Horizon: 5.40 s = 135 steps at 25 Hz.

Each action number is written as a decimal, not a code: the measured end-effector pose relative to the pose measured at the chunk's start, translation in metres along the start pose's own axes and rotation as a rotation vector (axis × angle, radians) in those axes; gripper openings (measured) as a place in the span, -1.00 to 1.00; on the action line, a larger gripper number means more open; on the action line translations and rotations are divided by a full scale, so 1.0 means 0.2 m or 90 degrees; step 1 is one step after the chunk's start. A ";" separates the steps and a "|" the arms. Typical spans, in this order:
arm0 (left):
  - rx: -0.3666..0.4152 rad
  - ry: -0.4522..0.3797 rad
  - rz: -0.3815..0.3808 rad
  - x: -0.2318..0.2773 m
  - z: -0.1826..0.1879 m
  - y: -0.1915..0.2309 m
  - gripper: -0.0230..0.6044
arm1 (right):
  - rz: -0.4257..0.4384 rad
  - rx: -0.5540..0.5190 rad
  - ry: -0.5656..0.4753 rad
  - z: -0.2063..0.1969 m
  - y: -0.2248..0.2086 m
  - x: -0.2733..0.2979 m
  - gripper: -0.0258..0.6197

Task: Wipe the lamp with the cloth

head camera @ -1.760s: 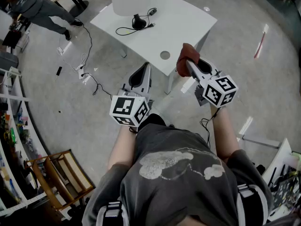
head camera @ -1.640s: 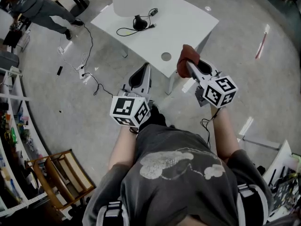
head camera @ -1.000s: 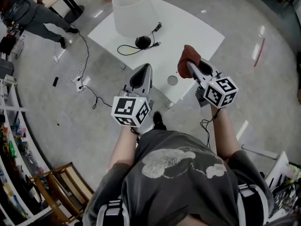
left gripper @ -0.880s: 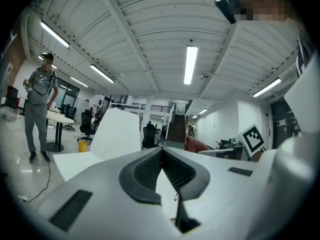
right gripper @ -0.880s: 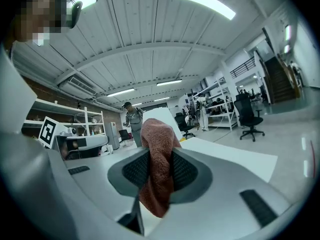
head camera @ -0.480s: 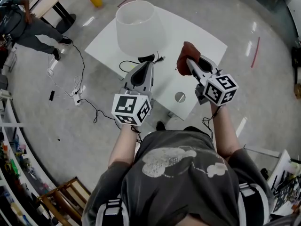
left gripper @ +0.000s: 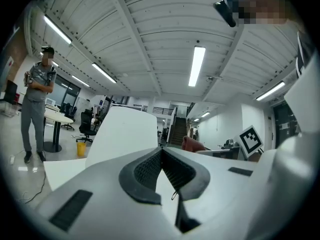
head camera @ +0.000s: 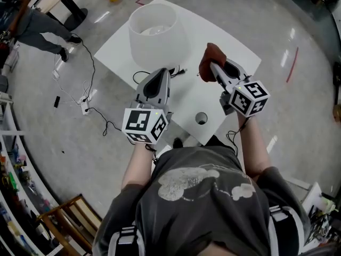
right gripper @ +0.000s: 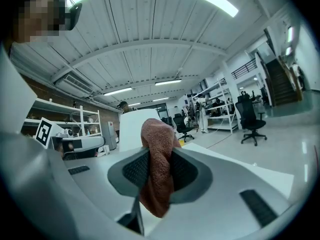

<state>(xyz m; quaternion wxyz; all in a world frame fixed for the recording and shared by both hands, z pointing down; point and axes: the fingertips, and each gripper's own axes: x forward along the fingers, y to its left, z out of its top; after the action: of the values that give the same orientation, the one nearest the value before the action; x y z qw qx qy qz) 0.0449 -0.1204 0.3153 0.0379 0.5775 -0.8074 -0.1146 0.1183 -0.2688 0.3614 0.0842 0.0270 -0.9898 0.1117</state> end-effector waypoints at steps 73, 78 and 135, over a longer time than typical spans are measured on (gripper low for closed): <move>0.025 -0.044 0.173 0.02 0.12 0.25 -0.90 | 0.199 -0.160 -0.021 0.43 0.18 0.55 -0.63; 0.010 -0.024 0.135 -0.02 0.07 0.30 -0.90 | 0.147 -0.137 0.014 0.24 0.17 0.54 -0.63; 0.006 0.052 -0.075 -0.13 0.02 0.42 -0.90 | -0.028 -0.032 0.042 -0.16 0.46 0.41 -0.63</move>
<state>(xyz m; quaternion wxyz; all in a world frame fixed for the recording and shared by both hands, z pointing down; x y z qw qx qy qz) -0.0250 -0.0706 0.3328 0.0614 0.6286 -0.7702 -0.0890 0.0356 -0.1750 0.3867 0.1203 0.0427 -0.9881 0.0858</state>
